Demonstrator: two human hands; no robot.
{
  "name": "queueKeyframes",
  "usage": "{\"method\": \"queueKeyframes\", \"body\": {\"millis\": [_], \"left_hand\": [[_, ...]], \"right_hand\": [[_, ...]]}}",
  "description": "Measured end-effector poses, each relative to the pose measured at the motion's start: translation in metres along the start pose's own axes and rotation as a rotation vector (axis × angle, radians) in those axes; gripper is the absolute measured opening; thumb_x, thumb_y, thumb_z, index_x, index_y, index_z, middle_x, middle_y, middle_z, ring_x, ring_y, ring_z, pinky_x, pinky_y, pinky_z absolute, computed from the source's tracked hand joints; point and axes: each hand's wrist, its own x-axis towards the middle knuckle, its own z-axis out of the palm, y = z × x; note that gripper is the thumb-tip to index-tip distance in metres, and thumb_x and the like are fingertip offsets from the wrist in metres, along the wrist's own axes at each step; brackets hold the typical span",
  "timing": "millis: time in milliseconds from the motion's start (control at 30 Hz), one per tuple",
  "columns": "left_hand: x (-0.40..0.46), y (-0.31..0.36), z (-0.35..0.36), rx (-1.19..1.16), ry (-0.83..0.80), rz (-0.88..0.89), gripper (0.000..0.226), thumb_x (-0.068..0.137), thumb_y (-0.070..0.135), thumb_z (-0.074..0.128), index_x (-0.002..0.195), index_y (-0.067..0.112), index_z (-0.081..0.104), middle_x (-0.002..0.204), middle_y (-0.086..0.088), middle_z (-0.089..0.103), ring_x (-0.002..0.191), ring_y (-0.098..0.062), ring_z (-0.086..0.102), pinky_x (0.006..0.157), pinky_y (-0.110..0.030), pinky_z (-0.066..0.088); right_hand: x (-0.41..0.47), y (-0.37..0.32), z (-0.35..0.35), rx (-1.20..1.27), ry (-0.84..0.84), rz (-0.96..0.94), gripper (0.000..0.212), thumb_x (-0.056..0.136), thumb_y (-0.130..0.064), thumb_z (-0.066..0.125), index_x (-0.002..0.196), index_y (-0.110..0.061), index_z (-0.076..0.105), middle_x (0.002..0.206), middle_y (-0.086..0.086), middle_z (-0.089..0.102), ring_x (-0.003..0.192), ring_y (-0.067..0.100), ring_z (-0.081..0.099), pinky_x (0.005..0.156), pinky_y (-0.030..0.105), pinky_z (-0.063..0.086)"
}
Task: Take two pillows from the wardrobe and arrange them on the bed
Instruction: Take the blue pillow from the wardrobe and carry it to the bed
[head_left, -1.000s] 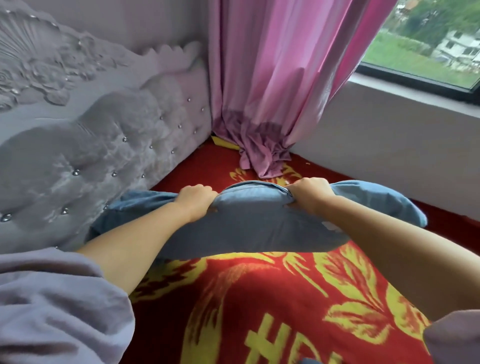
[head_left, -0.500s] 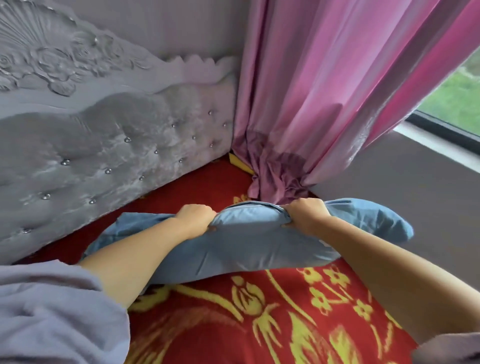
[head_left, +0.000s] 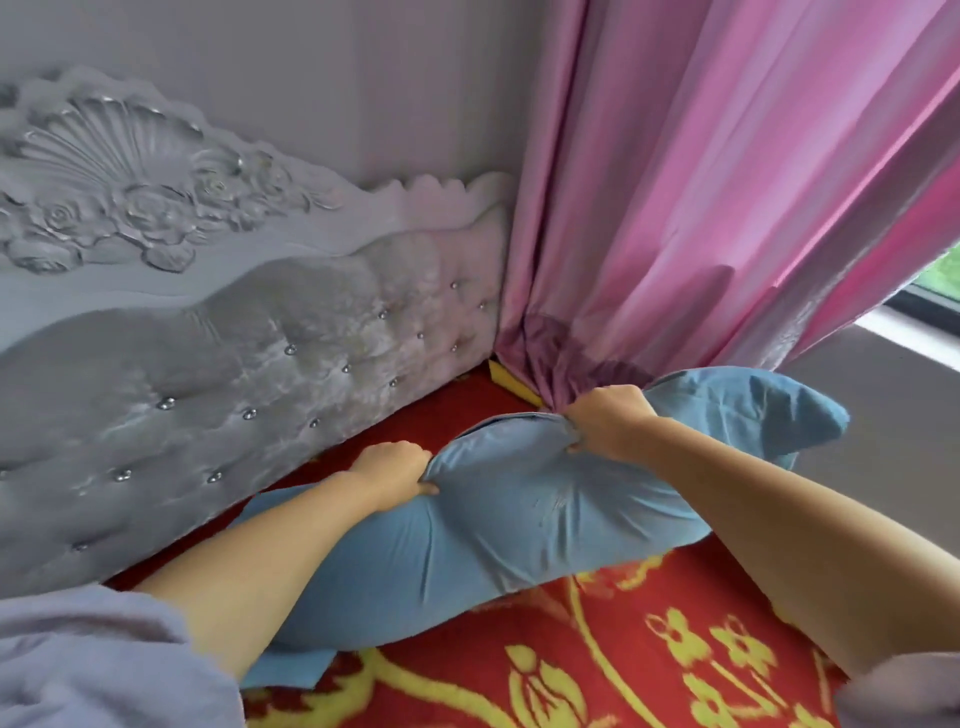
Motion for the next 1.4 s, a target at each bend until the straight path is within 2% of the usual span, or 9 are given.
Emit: {"method": "queueKeyframes", "body": {"millis": [367, 500, 633, 833, 933, 1033, 1100, 1233, 1400], "left_hand": [[0.083, -0.054, -0.069, -0.058, -0.035, 0.01, 0.043, 0.087, 0.046, 0.06, 0.105, 0.007, 0.062, 0.113, -0.016, 0.065, 0.103, -0.032, 0.062, 0.08, -0.033, 0.048], [0.127, -0.044, -0.083, -0.135, -0.097, -0.016, 0.044, 0.086, 0.044, 0.062, 0.076, 0.001, 0.059, 0.089, -0.019, 0.067, 0.071, -0.029, 0.055, 0.061, -0.032, 0.038], [0.191, -0.04, -0.092, -0.26, -0.186, -0.12, 0.051, 0.086, 0.048, 0.061, 0.059, 0.01, 0.042, 0.06, 0.001, 0.044, 0.051, -0.014, 0.038, 0.045, -0.027, 0.028], [0.288, -0.051, -0.048, -0.392, -0.286, -0.344, 0.052, 0.088, 0.043, 0.061, 0.096, -0.008, 0.061, 0.095, -0.026, 0.062, 0.08, -0.031, 0.059, 0.063, -0.033, 0.04], [0.333, -0.051, 0.005, -0.342, -0.088, -0.491, 0.042, 0.091, 0.041, 0.055, 0.112, 0.006, 0.06, 0.117, -0.016, 0.061, 0.111, -0.031, 0.057, 0.089, -0.039, 0.047], [0.365, -0.053, 0.061, -0.268, 0.203, -0.615, 0.042, 0.094, 0.037, 0.048, 0.133, 0.02, 0.049, 0.133, -0.012, 0.05, 0.126, -0.03, 0.043, 0.105, -0.043, 0.035], [0.366, -0.056, 0.097, -0.259, 0.262, -0.668, 0.054, 0.094, 0.039, 0.046, 0.145, 0.026, 0.032, 0.15, -0.008, 0.036, 0.14, -0.025, 0.03, 0.115, -0.048, 0.018], [0.324, -0.051, 0.175, -0.261, 0.226, -0.777, 0.064, 0.094, 0.048, 0.043, 0.15, 0.026, 0.021, 0.161, -0.004, 0.012, 0.149, -0.021, 0.009, 0.115, -0.059, 0.005], [0.256, -0.037, 0.245, -0.511, 0.227, -1.133, 0.08, 0.087, 0.057, 0.05, 0.152, 0.029, 0.011, 0.162, -0.01, 0.0, 0.149, -0.026, 0.002, 0.113, -0.062, 0.013]], "right_hand": [[0.113, 0.041, -0.05, 0.081, -0.063, 0.0, 0.047, 0.076, -0.06, 0.064, 0.111, -0.029, 0.063, 0.117, -0.001, 0.066, 0.11, 0.024, 0.061, 0.083, 0.034, 0.049], [0.167, 0.078, -0.058, 0.074, -0.169, -0.085, 0.056, 0.073, -0.061, 0.067, 0.113, -0.023, 0.065, 0.111, 0.001, 0.068, 0.104, 0.025, 0.063, 0.077, 0.032, 0.047], [0.26, 0.12, -0.063, 0.066, -0.31, -0.22, 0.054, 0.071, -0.053, 0.073, 0.106, -0.012, 0.067, 0.098, 0.004, 0.071, 0.087, 0.024, 0.063, 0.08, 0.033, 0.051], [0.411, 0.122, -0.007, -0.04, -0.455, -0.372, 0.055, 0.072, -0.049, 0.075, 0.112, -0.013, 0.068, 0.103, 0.004, 0.07, 0.086, 0.02, 0.061, 0.075, 0.027, 0.048], [0.459, 0.115, 0.062, -0.094, -0.278, -0.396, 0.052, 0.078, -0.047, 0.067, 0.121, -0.018, 0.062, 0.119, 0.008, 0.066, 0.108, 0.026, 0.061, 0.091, 0.035, 0.049], [0.49, 0.111, 0.131, -0.08, -0.021, -0.298, 0.052, 0.087, -0.038, 0.054, 0.136, -0.023, 0.043, 0.138, 0.01, 0.047, 0.129, 0.028, 0.042, 0.11, 0.042, 0.03], [0.505, 0.101, 0.159, -0.009, 0.052, -0.292, 0.061, 0.091, -0.034, 0.05, 0.145, -0.021, 0.027, 0.149, 0.012, 0.035, 0.139, 0.027, 0.028, 0.117, 0.048, 0.012], [0.516, 0.077, 0.216, 0.217, -0.095, -0.184, 0.057, 0.1, -0.032, 0.032, 0.15, -0.032, 0.006, 0.161, 0.001, -0.002, 0.148, 0.022, -0.007, 0.113, 0.064, 0.002], [0.493, 0.065, 0.282, 0.205, -0.253, -0.17, 0.054, 0.099, -0.042, 0.019, 0.148, -0.039, -0.004, 0.16, -0.006, -0.014, 0.147, 0.022, -0.014, 0.105, 0.076, 0.002]]}}
